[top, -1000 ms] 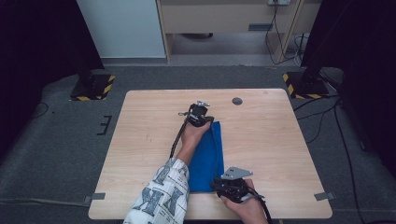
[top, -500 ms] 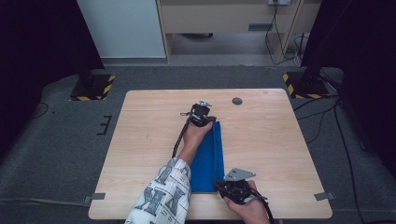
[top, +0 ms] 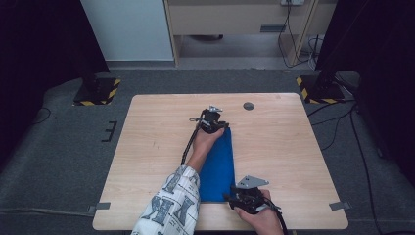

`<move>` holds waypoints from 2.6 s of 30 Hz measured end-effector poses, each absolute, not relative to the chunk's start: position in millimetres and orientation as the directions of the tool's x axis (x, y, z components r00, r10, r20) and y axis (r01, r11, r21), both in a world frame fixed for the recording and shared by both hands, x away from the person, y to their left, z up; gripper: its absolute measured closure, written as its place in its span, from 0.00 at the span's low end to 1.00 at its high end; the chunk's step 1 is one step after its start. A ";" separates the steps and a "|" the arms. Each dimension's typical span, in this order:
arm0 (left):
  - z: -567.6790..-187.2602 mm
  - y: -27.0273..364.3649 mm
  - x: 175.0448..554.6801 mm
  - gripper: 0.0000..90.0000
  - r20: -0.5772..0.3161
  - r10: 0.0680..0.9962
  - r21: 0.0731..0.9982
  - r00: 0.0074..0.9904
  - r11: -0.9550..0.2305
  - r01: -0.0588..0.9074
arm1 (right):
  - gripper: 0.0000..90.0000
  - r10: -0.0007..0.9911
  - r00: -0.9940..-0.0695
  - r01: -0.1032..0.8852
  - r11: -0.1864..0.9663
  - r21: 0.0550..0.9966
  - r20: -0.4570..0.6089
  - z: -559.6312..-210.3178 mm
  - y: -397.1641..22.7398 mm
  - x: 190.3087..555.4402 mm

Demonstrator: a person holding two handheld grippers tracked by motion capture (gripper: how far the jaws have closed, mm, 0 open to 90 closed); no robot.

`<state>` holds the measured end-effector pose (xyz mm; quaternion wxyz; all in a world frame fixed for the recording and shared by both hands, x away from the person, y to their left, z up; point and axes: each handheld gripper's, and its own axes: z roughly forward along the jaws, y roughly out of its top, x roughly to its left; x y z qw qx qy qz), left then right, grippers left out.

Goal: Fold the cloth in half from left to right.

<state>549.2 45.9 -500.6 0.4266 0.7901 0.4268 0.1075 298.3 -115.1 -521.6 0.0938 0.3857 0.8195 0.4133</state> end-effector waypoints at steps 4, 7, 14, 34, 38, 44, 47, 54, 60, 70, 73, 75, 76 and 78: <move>-499.8 45.3 548.3 0.81 -0.195 0.755 0.773 0.626 -0.274 0.571 | 0.52 0.726 -0.672 0.552 0.356 0.754 0.149 -521.4 -116.1 298.9; -499.3 44.7 547.7 0.79 -0.196 0.747 0.777 0.635 -0.276 0.565 | 0.47 0.735 -0.663 0.551 0.352 0.757 0.141 -521.5 -116.6 299.2; -497.6 43.5 545.7 0.68 -0.186 0.739 0.778 0.648 -0.292 0.557 | 0.40 0.744 -0.654 0.547 0.340 0.765 0.137 -521.5 -118.5 302.1; -485.3 47.9 513.1 0.30 -0.097 0.724 0.770 0.683 -0.380 0.513 | 0.15 0.756 -0.650 0.509 0.350 0.786 0.084 -518.1 -123.8 314.3; -485.8 53.7 499.4 0.26 -0.080 0.709 0.760 0.701 -0.411 0.504 | 0.14 0.750 -0.660 0.470 0.362 0.805 0.048 -514.2 -124.2 317.1; -492.6 66.8 482.2 0.21 -0.081 0.691 0.748 0.718 -0.434 0.502 | 0.09 0.748 -0.664 0.451 0.379 0.808 0.020 -515.6 -128.6 325.6; -494.4 76.4 475.1 0.19 -0.077 0.699 0.753 0.711 -0.427 0.501 | 0.08 0.742 -0.669 0.452 0.382 0.806 0.023 -516.9 -127.7 329.1; -492.7 102.0 464.6 0.13 -0.060 0.714 0.753 0.698 -0.427 0.501 | 0.06 0.724 -0.690 0.448 0.409 0.795 0.016 -517.5 -122.5 336.9; -493.8 125.8 457.8 0.10 -0.062 0.731 0.762 0.679 -0.405 0.505 | 0.08 0.719 -0.695 0.432 0.418 0.799 0.000 -507.8 -124.9 358.2; -486.6 144.9 461.1 0.11 -0.067 0.754 0.780 0.653 -0.368 0.505 | 0.11 0.735 -0.678 0.457 0.437 0.775 -0.014 -499.4 -130.7 391.7; -486.5 147.8 462.9 0.11 -0.064 0.759 0.782 0.648 -0.365 0.505 | 0.12 0.753 -0.658 0.484 0.431 0.761 -0.008 -501.5 -133.4 405.4; -485.6 149.6 463.6 0.14 -0.057 0.768 0.794 0.638 -0.353 0.496 | 0.13 0.766 -0.642 0.504 0.407 0.762 0.016 -501.5 -134.6 413.4; -485.2 150.5 464.3 0.14 -0.055 0.770 0.801 0.636 -0.346 0.489 | 0.14 0.768 -0.640 0.505 0.407 0.761 0.013 -501.0 -134.6 416.4; -484.9 151.9 466.8 0.14 -0.062 0.774 0.805 0.630 -0.335 0.490 | 0.15 0.769 -0.640 0.498 0.414 0.762 0.000 -498.1 -134.1 425.3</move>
